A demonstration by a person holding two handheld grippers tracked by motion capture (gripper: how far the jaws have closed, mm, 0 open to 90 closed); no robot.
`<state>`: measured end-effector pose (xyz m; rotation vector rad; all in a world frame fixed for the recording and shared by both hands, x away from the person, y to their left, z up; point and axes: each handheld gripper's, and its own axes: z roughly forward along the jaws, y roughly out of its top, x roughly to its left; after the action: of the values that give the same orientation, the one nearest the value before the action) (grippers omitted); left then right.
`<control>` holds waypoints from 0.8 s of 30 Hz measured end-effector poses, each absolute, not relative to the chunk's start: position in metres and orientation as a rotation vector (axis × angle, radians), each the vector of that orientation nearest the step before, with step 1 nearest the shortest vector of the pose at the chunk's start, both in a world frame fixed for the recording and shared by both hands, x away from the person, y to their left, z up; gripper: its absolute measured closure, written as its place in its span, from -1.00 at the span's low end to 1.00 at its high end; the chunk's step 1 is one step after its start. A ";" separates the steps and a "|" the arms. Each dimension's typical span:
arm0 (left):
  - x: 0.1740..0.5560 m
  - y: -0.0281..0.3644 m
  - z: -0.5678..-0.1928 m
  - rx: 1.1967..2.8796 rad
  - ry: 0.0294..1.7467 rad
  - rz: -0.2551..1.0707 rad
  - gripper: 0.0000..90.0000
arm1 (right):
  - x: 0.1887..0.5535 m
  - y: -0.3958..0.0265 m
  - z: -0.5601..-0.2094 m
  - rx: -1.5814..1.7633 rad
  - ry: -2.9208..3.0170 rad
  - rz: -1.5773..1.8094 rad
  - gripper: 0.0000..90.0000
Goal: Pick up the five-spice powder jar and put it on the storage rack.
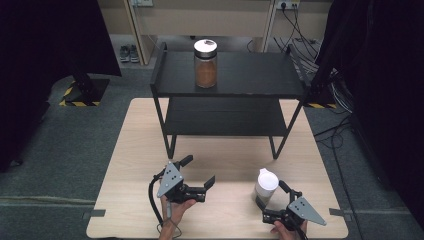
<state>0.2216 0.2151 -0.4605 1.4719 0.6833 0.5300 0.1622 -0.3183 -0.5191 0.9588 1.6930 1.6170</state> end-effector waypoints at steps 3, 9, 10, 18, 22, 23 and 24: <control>0.220 0.217 -0.473 1.464 0.697 0.518 -0.99 | 0.162 -0.318 -0.519 0.959 1.693 1.617 -0.99; 0.214 0.222 -0.489 1.446 0.712 0.516 -0.99 | 0.162 -0.318 -0.519 0.957 1.694 1.615 -0.99; 0.213 0.222 -0.491 1.444 0.714 0.515 -0.99 | 0.162 -0.318 -0.519 0.956 1.694 1.614 -0.99; 0.204 0.221 -0.506 1.442 0.744 0.519 -0.99 | 0.162 -0.318 -0.519 0.959 1.693 1.616 -0.99; 0.200 0.219 -0.515 1.444 0.769 0.520 -0.99 | 0.162 -0.318 -0.519 0.958 1.694 1.616 -0.99; 0.199 0.219 -0.516 1.443 0.775 0.524 -0.99 | 0.162 -0.318 -0.519 0.958 1.694 1.616 -0.99; 0.197 0.219 -0.518 1.440 0.777 0.528 -0.99 | 0.162 -0.318 -0.519 0.958 1.694 1.616 -0.99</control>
<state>0.1973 0.2187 -0.5178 1.4404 0.7767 0.5276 0.1621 -0.3181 -0.5191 0.9582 1.6935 1.6161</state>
